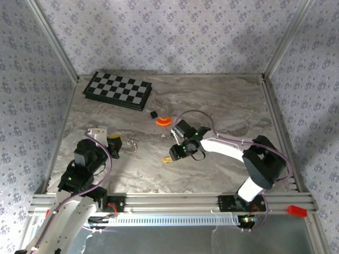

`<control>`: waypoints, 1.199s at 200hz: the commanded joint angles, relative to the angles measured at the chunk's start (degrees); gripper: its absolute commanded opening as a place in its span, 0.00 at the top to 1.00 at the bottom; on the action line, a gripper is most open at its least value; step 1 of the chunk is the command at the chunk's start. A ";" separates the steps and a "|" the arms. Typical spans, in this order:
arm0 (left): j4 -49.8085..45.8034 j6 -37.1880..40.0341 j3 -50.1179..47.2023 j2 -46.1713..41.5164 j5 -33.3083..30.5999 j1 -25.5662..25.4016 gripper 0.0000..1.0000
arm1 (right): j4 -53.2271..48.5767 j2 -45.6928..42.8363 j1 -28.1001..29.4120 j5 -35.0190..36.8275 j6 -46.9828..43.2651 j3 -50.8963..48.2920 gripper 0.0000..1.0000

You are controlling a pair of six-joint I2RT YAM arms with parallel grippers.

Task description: Put the keys on the keyring

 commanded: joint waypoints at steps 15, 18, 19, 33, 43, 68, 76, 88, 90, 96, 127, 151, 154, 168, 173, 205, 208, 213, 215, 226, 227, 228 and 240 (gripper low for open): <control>8.83 -1.72 -0.55 0.62 10.45 0.38 1.00 | 6.21 -3.29 -4.37 -11.21 -6.67 -5.04 0.41; 9.02 -1.85 -0.67 0.66 10.90 0.36 1.00 | 6.90 -3.35 -4.94 -11.81 -6.91 -5.52 0.41; 9.18 -1.88 -0.66 0.69 11.07 0.36 1.00 | 7.13 -3.36 -5.05 -12.03 -6.97 -5.62 0.41; 10.69 -2.42 -0.82 1.00 13.02 0.36 1.00 | 10.69 -3.89 -6.93 -15.14 -7.41 -7.57 0.39; 11.15 -2.78 -0.67 1.38 14.04 0.28 1.00 | 12.94 -3.98 -7.78 -16.60 -7.66 -8.57 0.38; 11.41 -3.60 -0.22 3.37 16.18 0.18 1.00 | 17.57 -3.29 -8.38 -18.21 -8.64 -10.18 0.37; 11.62 -4.12 -0.25 4.22 16.91 0.05 1.00 | 18.89 -2.57 -8.64 -18.79 -8.84 -10.44 0.34; 11.80 -4.83 -0.38 5.29 17.87 -0.12 1.00 | 20.20 -1.13 -8.98 -20.31 -9.73 -10.38 0.34; 11.81 -4.88 -0.38 5.35 17.98 -0.22 1.00 | 20.28 -0.98 -8.96 -20.40 -9.78 -10.33 0.34; 11.89 -5.26 -0.52 5.62 18.46 -0.36 1.00 | 21.00 -0.23 -9.10 -21.03 -10.44 -10.36 0.33; 12.00 -6.48 -0.14 4.97 18.89 -1.20 1.00 | 23.77 3.55 -9.47 -23.67 -12.40 -9.85 0.33; 11.81 -6.83 1.14 5.24 18.03 -1.37 1.00 | 25.40 5.46 -9.57 -25.92 -13.41 -9.58 0.34; 11.88 -6.90 1.19 5.36 17.94 -1.47 1.00 | 25.50 5.70 -9.52 -26.20 -13.48 -9.55 0.34; 12.55 -7.25 1.38 6.18 17.70 -1.50 1.00 | 25.47 6.23 -9.26 -27.07 -13.78 -9.58 0.35; 12.87 -7.42 1.42 6.48 17.58 -1.57 1.00 | 25.18 6.33 -9.20 -27.12 -13.92 -9.59 0.36; 14.62 -7.89 1.24 8.08 17.22 -2.22 1.00 | 24.94 6.13 -8.00 -27.09 -13.35 -11.04 0.40; 14.63 -7.81 1.28 8.21 17.10 -2.23 1.00 | 24.69 6.15 -7.83 -26.96 -13.42 -11.09 0.42; 14.62 -7.80 1.29 8.26 17.00 -2.36 1.00 | 24.33 6.11 -7.60 -26.70 -13.48 -11.23 0.43; 14.60 -7.76 1.24 8.22 16.99 -2.37 1.00 | 24.17 6.01 -7.54 -26.58 -13.52 -11.36 0.44; 14.62 -7.67 1.33 8.10 16.88 -2.36 1.00 | 23.46 5.79 -7.22 -26.26 -13.68 -11.70 0.47; 14.62 -7.65 1.35 8.05 16.87 -2.37 1.00 | 23.45 5.73 -7.20 -26.23 -13.69 -11.70 0.47; 14.58 -7.64 1.32 8.03 16.87 -2.37 1.00 | 23.45 5.66 -7.20 -26.22 -13.70 -11.78 0.47; 14.23 -7.39 1.37 7.67 16.61 -2.40 1.00 | 23.30 5.16 -7.06 -25.63 -13.70 -12.45 0.48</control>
